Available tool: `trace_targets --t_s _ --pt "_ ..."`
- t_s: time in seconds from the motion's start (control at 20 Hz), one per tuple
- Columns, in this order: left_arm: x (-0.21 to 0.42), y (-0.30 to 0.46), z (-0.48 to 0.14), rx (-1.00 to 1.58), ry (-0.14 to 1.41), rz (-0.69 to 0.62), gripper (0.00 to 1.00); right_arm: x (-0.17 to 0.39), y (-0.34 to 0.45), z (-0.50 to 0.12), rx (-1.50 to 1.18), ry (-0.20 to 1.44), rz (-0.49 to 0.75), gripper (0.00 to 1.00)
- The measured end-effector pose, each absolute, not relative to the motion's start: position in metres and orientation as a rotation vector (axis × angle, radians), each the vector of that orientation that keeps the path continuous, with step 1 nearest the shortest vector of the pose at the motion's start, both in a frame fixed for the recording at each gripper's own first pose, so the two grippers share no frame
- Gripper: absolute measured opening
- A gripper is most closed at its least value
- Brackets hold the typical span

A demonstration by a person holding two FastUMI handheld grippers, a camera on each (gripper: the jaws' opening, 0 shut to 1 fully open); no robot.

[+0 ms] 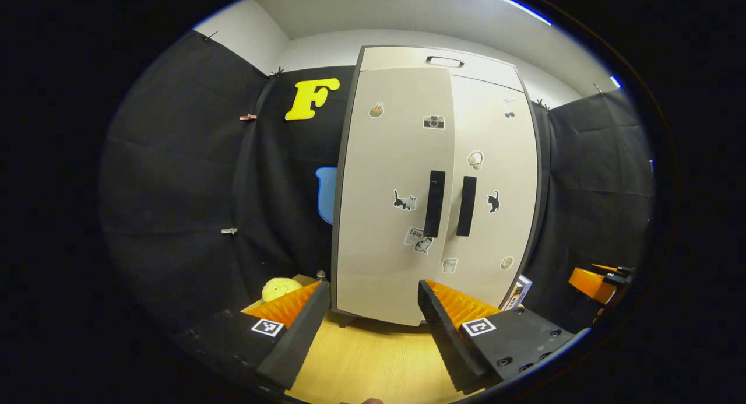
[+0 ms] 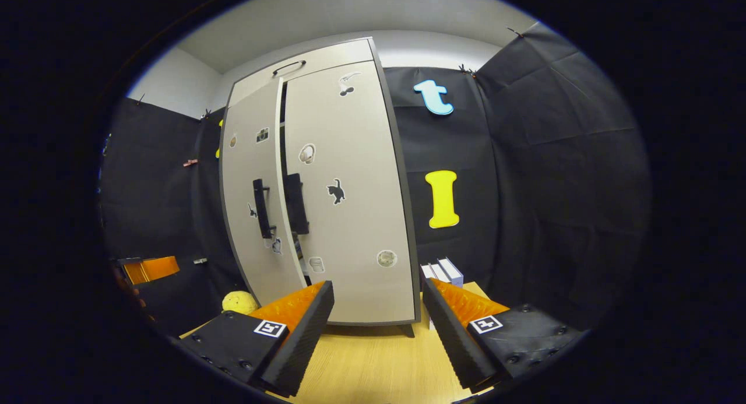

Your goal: Grab one shoe with the right hand and put it into the shoe cabinet, grab the other shoe with the left hand and put it into the shoe cabinet; then close the right door with the right hand and the left door with the left hand.

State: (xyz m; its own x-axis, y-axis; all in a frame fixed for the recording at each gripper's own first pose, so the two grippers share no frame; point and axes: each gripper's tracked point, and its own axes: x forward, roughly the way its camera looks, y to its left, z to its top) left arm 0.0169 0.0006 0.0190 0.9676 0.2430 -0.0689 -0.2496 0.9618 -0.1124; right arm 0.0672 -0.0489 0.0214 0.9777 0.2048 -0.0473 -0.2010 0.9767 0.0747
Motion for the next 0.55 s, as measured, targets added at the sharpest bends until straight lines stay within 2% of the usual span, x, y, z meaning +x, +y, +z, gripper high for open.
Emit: trace_targets --t_s 0.55 --pt "-0.026 0.023 -0.014 -0.058 0.051 0.201 0.95 -0.006 -0.015 0.004 0.021 0.036 0.173 0.98"
